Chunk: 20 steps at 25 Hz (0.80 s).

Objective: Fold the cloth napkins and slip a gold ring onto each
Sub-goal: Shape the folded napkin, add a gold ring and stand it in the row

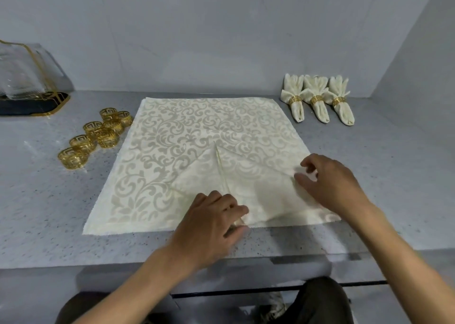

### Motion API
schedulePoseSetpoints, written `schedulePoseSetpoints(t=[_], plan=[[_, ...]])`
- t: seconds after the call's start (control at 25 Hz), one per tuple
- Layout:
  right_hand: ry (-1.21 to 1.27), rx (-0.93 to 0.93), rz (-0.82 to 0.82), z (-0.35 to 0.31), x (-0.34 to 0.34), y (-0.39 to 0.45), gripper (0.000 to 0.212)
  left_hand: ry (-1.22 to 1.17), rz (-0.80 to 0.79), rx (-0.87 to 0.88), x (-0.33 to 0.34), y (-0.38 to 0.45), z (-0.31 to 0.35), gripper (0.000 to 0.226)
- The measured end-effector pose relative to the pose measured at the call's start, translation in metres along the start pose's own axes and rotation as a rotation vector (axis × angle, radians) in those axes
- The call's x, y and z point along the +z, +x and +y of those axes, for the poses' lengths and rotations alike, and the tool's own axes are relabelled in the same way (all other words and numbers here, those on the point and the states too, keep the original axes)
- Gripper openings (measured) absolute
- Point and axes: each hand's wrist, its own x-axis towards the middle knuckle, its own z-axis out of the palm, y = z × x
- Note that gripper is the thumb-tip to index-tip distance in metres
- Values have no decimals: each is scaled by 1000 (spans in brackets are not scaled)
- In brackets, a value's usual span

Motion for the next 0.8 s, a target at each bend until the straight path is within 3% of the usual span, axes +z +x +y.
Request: schedulePoseSetpoints(t=[0.08,0.2,0.44,0.52,0.64,0.72,0.8], plan=[[-34,90,-231,21,-2,13,30,49,3,36,5,0,-1,33],[140,42,-360,34,-4,20,34,91,29,42,7,-3,-1,25],[547,-22,-674,43,-32,37,17,57,69,-33,5,-13,4,22],[785,-6,-668,31,-41,44,15,73,90,-42,7,-13,7,26],[1064,31,-637,0,-38,58,30,84,135,-42,8,-11,9,23],[918,2,-548,-24,-18,69,20,70,154,-48,10,-11,10,21],[694,-33,-373,-48,10,79,23,65,167,-53,11,-12,10,19]])
